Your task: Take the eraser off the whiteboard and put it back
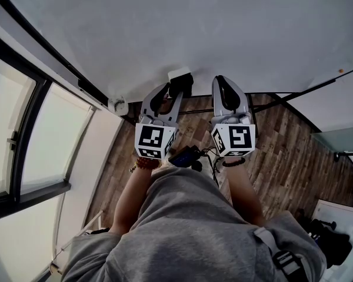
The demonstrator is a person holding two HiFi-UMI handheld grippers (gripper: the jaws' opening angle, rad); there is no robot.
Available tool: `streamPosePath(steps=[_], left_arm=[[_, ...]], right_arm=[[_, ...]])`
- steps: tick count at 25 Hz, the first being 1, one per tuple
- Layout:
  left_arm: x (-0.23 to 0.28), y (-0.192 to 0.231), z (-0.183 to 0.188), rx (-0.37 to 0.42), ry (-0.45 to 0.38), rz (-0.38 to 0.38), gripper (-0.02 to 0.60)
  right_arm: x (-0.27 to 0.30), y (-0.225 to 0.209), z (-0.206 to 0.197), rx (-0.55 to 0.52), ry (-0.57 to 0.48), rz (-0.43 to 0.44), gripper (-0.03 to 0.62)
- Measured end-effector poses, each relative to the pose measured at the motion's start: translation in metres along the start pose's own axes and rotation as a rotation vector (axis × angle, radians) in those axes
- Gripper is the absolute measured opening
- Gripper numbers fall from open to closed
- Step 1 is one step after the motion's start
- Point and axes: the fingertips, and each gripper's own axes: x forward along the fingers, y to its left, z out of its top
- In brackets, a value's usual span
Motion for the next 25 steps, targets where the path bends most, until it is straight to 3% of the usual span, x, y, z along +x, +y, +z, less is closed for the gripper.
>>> streamPosePath(steps=[25], left_arm=[[0.011, 0.023, -0.001, -0.019, -0.011, 0.007, 0.135]], right_arm=[[0.023, 0.005, -0.006, -0.008, 0.015, 0.008, 0.034]])
